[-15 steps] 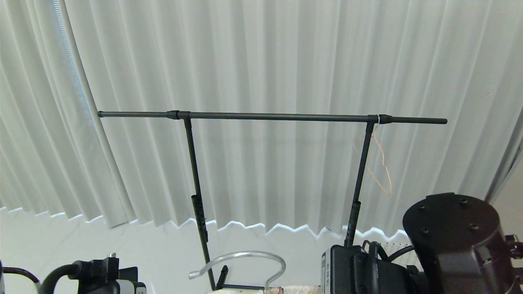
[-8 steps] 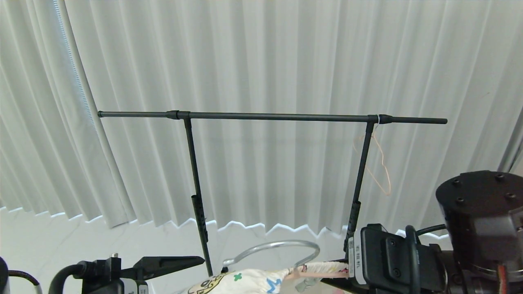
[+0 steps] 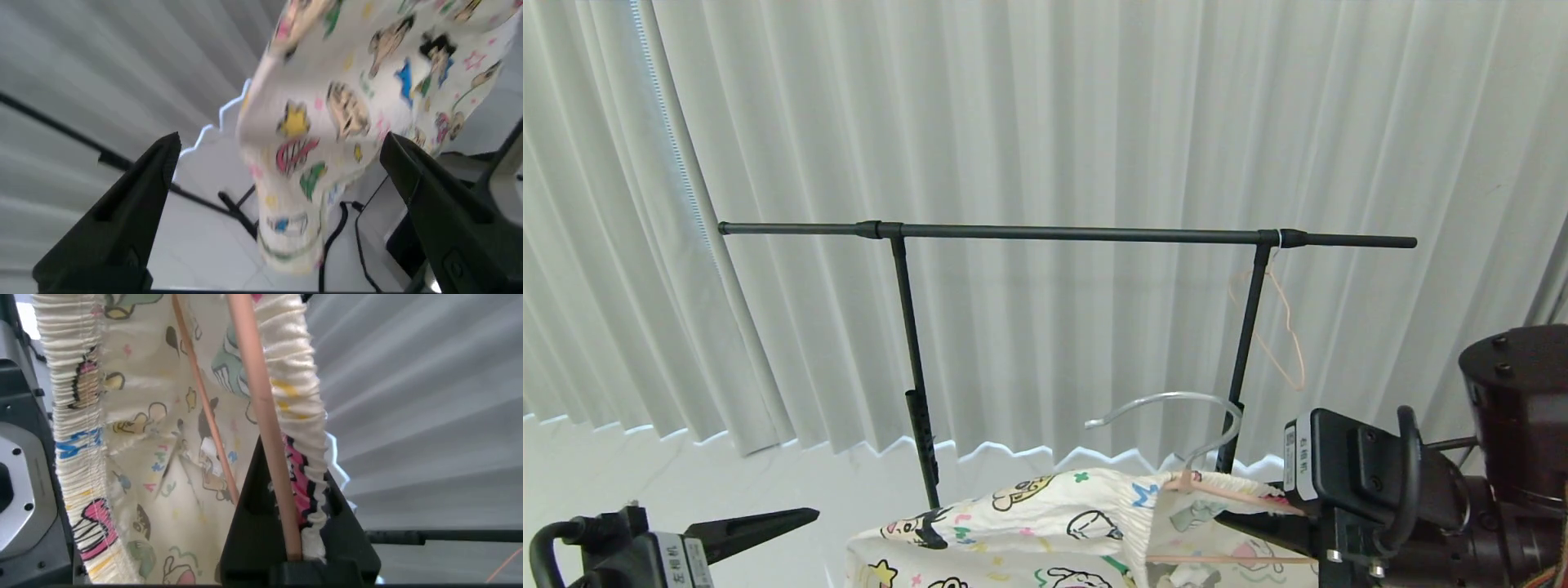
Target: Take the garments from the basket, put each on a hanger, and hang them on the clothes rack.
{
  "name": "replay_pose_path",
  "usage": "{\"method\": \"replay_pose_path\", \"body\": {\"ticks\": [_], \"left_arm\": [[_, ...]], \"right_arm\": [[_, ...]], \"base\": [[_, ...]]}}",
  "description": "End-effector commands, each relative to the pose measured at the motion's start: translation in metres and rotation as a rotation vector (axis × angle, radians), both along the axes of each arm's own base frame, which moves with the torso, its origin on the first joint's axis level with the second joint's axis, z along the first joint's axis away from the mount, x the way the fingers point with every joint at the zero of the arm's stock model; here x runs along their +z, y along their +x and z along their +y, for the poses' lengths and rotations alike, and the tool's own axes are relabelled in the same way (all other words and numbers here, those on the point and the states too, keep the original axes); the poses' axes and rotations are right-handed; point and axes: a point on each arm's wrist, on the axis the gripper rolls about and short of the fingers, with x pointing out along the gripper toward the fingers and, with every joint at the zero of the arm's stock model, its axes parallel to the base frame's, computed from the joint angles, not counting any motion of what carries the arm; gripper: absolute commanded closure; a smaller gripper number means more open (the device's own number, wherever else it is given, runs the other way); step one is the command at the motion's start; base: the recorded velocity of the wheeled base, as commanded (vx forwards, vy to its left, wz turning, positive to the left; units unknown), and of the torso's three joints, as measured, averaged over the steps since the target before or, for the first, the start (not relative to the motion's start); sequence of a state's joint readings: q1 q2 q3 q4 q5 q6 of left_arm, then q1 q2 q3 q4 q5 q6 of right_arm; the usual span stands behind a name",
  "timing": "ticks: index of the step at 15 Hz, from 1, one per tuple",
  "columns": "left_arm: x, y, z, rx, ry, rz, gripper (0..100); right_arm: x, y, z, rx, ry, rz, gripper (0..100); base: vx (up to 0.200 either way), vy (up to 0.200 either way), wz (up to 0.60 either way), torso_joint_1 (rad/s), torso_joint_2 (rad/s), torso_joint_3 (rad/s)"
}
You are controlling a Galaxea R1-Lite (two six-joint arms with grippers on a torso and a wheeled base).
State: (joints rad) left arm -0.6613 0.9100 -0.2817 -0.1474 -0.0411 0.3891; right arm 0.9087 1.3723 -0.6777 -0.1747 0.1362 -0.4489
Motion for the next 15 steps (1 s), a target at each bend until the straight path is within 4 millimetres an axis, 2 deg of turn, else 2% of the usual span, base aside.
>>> {"method": "replay_pose_path", "body": {"ticks": [1, 4, 11, 12, 15], "left_arm": [[-0.011, -0.004, 0.013, 0.103, -0.010, 0.023, 0], [-0.018, 0.004, 0.015, 0.174, 0.013, 0.077, 0], [-0.023, 0.010, 0.011, 0.171, 0.039, 0.128, 0], [-0.023, 0.010, 0.011, 0.171, 0.042, 0.132, 100], [-0.023, 0.013, 0.013, 0.209, 0.039, 0.139, 100]], "right_arm": [[0.002, -0.001, -0.001, 0.001, 0.012, -0.008, 100], [0.005, -0.002, 0.000, 0.038, 0.037, -0.005, 100], [0.008, -0.004, -0.002, 0.043, 0.046, -0.017, 100], [0.009, -0.004, -0.002, 0.045, 0.047, -0.019, 100], [0.010, -0.005, -0.006, 0.033, 0.054, -0.022, 100]], "base": [[0.000, 0.000, 0.00, 0.000, 0.00, 0.000], [0.000, 0.000, 0.00, 0.000, 0.00, 0.000], [0.000, 0.000, 0.00, 0.000, 0.00, 0.000], [0.000, 0.000, 0.00, 0.000, 0.00, 0.000], [0.000, 0.000, 0.00, 0.000, 0.00, 0.000]]}}
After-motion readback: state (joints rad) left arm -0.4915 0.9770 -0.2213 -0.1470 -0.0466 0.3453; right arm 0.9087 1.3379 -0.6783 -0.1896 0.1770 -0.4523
